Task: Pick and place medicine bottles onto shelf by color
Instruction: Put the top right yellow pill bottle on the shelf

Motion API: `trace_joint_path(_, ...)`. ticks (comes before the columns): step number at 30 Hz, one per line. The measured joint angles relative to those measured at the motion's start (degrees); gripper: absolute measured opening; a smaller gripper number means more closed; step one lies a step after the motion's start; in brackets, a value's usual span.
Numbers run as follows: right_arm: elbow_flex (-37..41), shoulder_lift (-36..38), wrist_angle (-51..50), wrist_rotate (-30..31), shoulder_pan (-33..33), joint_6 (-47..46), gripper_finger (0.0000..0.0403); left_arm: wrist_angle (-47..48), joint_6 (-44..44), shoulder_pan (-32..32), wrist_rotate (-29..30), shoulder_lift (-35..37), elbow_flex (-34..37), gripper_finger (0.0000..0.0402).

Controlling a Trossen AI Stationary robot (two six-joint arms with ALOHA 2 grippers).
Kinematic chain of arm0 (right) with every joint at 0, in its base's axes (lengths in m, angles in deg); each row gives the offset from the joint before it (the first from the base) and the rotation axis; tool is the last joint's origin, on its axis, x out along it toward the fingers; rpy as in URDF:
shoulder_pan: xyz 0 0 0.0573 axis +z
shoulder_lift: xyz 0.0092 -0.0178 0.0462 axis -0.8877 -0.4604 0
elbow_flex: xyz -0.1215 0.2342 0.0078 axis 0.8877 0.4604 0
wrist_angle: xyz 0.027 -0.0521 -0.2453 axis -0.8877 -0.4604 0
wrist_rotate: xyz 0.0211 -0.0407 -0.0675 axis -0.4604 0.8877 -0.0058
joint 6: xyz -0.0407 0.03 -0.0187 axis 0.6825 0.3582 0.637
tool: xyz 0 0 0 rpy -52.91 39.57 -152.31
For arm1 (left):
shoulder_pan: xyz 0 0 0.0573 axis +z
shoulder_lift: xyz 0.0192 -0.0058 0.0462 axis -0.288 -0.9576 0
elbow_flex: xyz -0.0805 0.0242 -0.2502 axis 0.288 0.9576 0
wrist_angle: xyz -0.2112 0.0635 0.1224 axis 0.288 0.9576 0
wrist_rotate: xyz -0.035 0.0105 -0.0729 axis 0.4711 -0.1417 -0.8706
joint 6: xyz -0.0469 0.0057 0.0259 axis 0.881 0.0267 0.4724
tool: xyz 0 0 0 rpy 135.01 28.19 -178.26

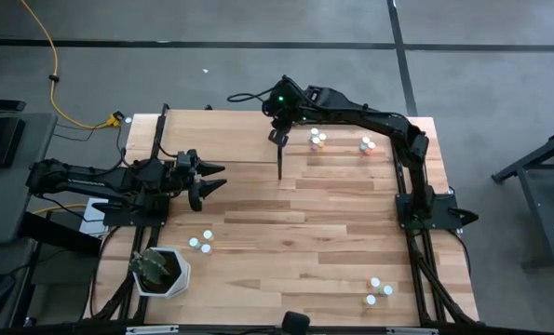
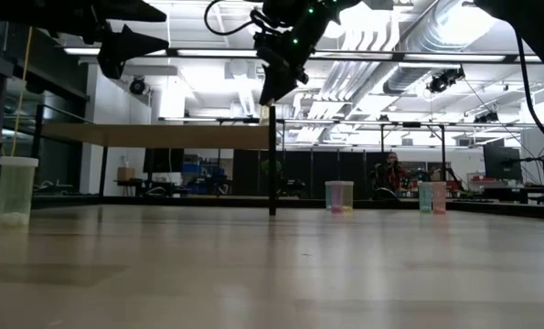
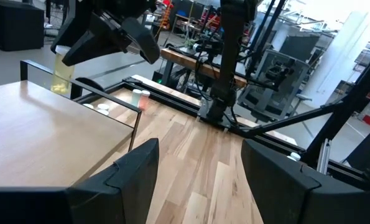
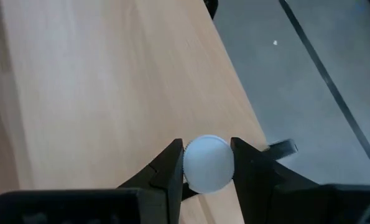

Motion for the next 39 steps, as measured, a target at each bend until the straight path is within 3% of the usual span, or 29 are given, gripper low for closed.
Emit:
trace_joint_path(10,0.0,-1.1,-0.3,-0.2,-0.4,0.0,0.01,0.0,0.0,0.0,0.1,0.0,0.0,0.022)
trace_joint_path(19,0.0,-2.1,0.2,-0.1,-0.9,0.0,0.0143,-0.4,0.0,0.0,0.2,0.0,0.0,0.022)
trace_joint_path(32,0.0,-2.1,2.3,0.8,-0.9,0.0,0.0151,-0.5,0.0,0.1,0.2,0.0,0.0,0.022)
trace_joint_path(39,-1.0,-1.2,0.2,1.5,-1.6,0.0,0.0203,-0.5,0.0,0.1,0.2,0.0,0.0,0.022)
